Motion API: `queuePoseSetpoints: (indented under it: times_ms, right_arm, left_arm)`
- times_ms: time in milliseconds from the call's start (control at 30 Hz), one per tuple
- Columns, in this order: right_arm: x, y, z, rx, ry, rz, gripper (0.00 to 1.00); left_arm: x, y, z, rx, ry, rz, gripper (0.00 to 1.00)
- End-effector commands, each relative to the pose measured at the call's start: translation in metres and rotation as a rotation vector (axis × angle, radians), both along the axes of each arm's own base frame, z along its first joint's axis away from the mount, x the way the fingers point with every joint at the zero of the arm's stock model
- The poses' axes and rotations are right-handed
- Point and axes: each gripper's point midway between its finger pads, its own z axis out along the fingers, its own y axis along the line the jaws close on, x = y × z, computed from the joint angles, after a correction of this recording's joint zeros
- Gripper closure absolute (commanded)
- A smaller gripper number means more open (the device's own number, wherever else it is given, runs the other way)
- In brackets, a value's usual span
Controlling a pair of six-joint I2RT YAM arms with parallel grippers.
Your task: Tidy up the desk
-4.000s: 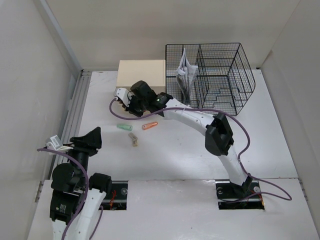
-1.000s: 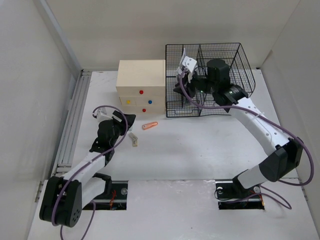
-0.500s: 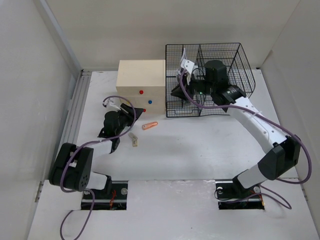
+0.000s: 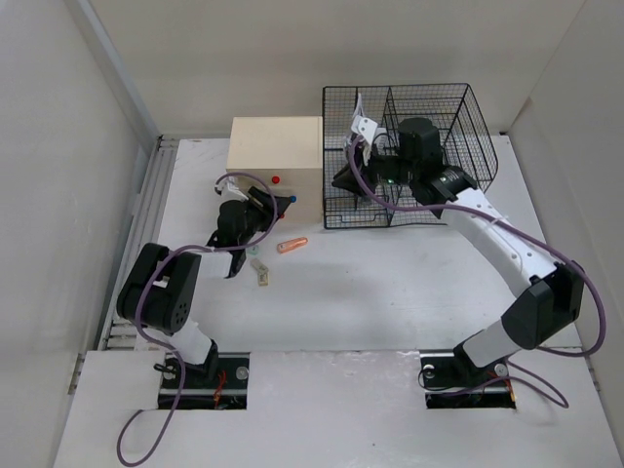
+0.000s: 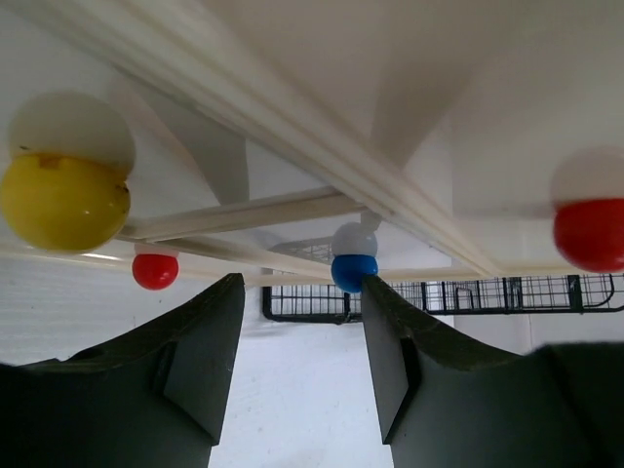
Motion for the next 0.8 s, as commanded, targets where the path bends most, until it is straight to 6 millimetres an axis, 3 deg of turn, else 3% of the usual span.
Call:
queuePoseSetpoints:
  times_ms: [0, 267, 467, 633, 767]
  right_arm:
    - [0.003, 0.004, 0.002, 0.027, -0.014, 0.020, 0.77]
    - [0.006, 0.007, -0.012, 0.012, 0.022, 0.028, 0.77]
    - [0.008, 0.008, -0.016, 0.008, 0.030, 0.028, 0.77]
    - [0.006, 0.008, -0.015, 0.011, 0.032, 0.037, 0.77]
    - [0.006, 0.008, -0.015, 0.011, 0.032, 0.037, 0.77]
  left_arm:
    - [0.013, -0.007, 0.026, -0.027, -0.086, -0.005, 0.52]
    - [0.016, -0.019, 0.046, -0.046, -0.139, -0.032, 0.52]
    - [0.026, -0.020, 0.046, -0.031, -0.126, -0.023, 0.52]
    - [0.028, -0.020, 0.038, -0.007, -0.103, -0.006, 0.70]
    - [0.024, -0.023, 0.032, -0.002, -0.085, -0.015, 0.72]
